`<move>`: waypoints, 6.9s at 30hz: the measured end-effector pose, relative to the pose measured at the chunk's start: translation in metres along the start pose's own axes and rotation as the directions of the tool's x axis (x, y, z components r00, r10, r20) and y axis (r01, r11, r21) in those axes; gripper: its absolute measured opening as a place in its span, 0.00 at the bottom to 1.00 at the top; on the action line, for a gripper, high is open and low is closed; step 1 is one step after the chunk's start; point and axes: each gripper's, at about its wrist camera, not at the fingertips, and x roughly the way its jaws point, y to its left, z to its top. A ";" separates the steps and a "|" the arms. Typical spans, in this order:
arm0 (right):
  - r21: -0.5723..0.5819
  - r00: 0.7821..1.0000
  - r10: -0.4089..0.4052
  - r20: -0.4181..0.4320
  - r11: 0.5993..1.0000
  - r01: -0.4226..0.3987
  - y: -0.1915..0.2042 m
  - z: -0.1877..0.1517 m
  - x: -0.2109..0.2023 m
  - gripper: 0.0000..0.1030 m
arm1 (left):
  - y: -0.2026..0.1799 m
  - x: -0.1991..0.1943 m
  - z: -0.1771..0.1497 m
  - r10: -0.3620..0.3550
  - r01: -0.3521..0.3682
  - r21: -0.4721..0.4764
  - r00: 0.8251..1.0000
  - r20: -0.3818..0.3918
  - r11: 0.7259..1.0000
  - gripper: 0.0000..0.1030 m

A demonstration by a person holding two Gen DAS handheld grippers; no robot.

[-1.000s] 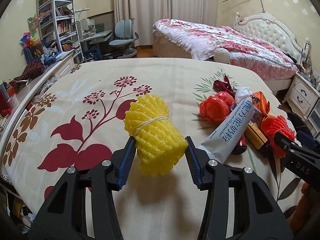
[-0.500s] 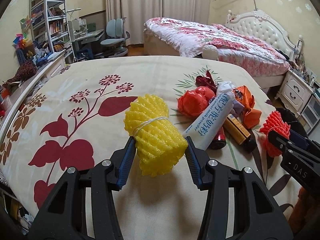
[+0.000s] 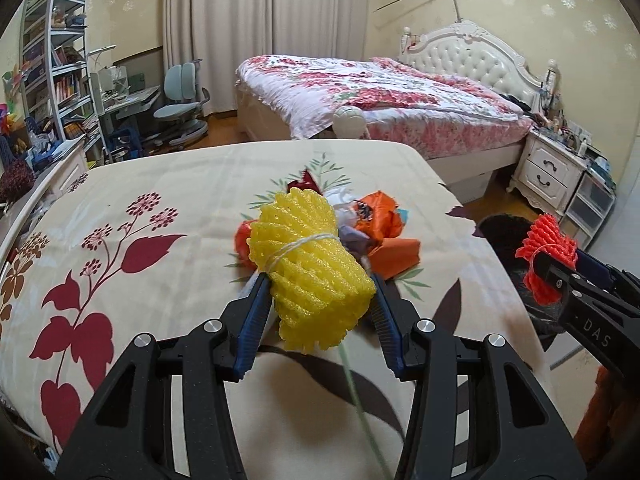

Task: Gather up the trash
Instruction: 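Carry both held foam nets over the black trash bin, then open both tools to drop the foam nets into the bin, then reach the left tool to the grey milk-powder tube and grasp it, then grasp the gold can with the right tool while the left tool holds the tube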

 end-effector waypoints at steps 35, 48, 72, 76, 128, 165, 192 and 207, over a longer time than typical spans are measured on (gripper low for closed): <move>0.253 0.972 -0.227 -0.061 0.938 0.235 -0.149 0.010 0.064 0.51 | -0.185 0.108 0.042 -0.144 0.158 0.244 0.987 -0.075 0.957 0.47; 0.282 0.962 -0.246 -0.121 0.921 0.270 -0.168 0.005 0.082 0.52 | -0.215 0.137 0.044 -0.150 0.180 0.287 0.981 -0.124 0.941 0.47; 0.327 0.946 -0.295 -0.132 0.888 0.323 -0.181 0.003 0.074 0.69 | -0.199 0.129 0.053 -0.128 0.146 0.250 0.988 -0.088 0.957 0.88; 0.319 0.949 -0.289 -0.124 0.894 0.314 -0.176 0.004 0.069 0.71 | -0.189 0.118 0.057 -0.111 0.124 0.243 0.992 -0.063 0.962 0.89; -0.025 0.992 0.041 -0.122 0.999 -0.044 0.035 -0.023 0.039 0.71 | 0.066 0.043 -0.006 0.112 -0.114 -0.017 0.989 -0.092 0.993 0.89; -0.118 0.979 0.173 -0.108 0.975 -0.186 0.090 -0.016 0.032 0.59 | 0.110 0.025 -0.017 0.031 -0.042 -0.117 0.995 -0.097 0.992 0.23; -0.222 0.947 0.249 -0.203 0.930 -0.292 0.147 -0.019 0.060 0.27 | 0.132 0.035 -0.026 0.054 -0.078 -0.157 0.987 -0.151 0.984 0.34; -0.191 0.951 0.258 -0.172 0.938 -0.290 0.131 -0.020 0.043 0.27 | 0.129 0.031 -0.030 0.038 -0.064 -0.162 0.987 -0.157 0.985 0.27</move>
